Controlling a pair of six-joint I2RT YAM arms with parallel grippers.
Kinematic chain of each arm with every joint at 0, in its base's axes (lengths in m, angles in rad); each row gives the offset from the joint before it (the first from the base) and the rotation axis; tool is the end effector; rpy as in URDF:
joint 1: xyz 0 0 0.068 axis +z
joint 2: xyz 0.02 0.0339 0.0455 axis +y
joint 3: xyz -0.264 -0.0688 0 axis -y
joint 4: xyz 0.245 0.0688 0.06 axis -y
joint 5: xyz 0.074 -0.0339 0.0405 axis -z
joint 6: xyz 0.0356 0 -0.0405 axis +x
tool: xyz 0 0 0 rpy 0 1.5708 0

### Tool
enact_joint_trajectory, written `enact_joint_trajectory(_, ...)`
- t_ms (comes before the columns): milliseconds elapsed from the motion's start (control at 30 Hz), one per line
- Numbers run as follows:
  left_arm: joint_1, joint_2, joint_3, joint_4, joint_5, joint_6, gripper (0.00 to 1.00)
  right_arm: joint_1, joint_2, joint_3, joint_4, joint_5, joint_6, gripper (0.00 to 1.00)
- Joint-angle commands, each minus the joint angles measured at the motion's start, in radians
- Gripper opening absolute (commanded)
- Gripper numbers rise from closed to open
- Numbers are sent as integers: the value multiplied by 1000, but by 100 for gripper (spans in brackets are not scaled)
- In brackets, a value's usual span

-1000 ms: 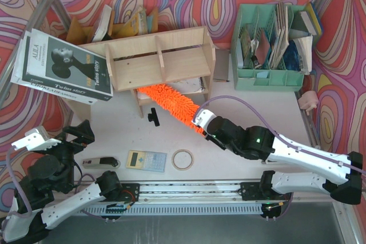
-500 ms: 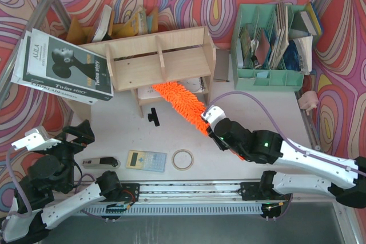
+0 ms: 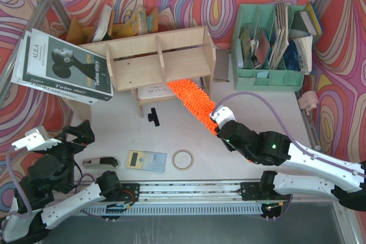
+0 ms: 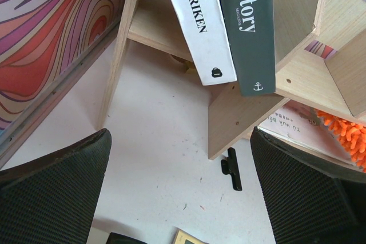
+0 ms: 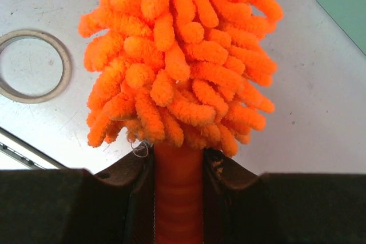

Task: Dust the bookshelf with a duster

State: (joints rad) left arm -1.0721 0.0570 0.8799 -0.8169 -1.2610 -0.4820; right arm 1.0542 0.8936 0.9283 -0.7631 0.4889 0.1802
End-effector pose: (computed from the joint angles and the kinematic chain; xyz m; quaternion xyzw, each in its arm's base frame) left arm 0.0125 0.0479 0.3495 -0.2345 0.6664 -0.1053 0.6999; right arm 0.1015 0.1448 0.3175 -0.2851 0.8441 0.0495 0.4513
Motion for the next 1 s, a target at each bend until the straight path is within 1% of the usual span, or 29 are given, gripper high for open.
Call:
enact_joint_trajectory(0,-3,-9,-8,10,2,13,98,3,54,47,138,-48,-15,0)
enact_joint_trajectory(133,-3,-14,-6,3,1,8,99,5,140,68,219,-151,-37,0)
enact_joint_trajectory(233,-3,-22,-6,2,-1,7,98,12,154,66,282,-207,-54,0)
enact_joint_trajectory(333,-4,-23,-6,3,-3,8,99,20,150,63,302,-219,-68,0)
enact_joint_trajectory(400,-3,-21,-6,4,-3,9,99,21,148,61,280,-184,-73,0)
enact_joint_trajectory(500,-3,-18,-6,4,-3,10,99,20,135,52,220,-84,-59,0)
enact_joint_trajectory(633,-3,-16,-7,9,-5,13,99,16,82,54,130,48,17,0)
enact_joint_trajectory(767,-3,-14,-10,16,-5,17,98,3,41,74,69,103,115,0)
enact_joint_trajectory(967,-3,-11,-11,16,-3,19,99,0,45,105,-35,179,229,0)
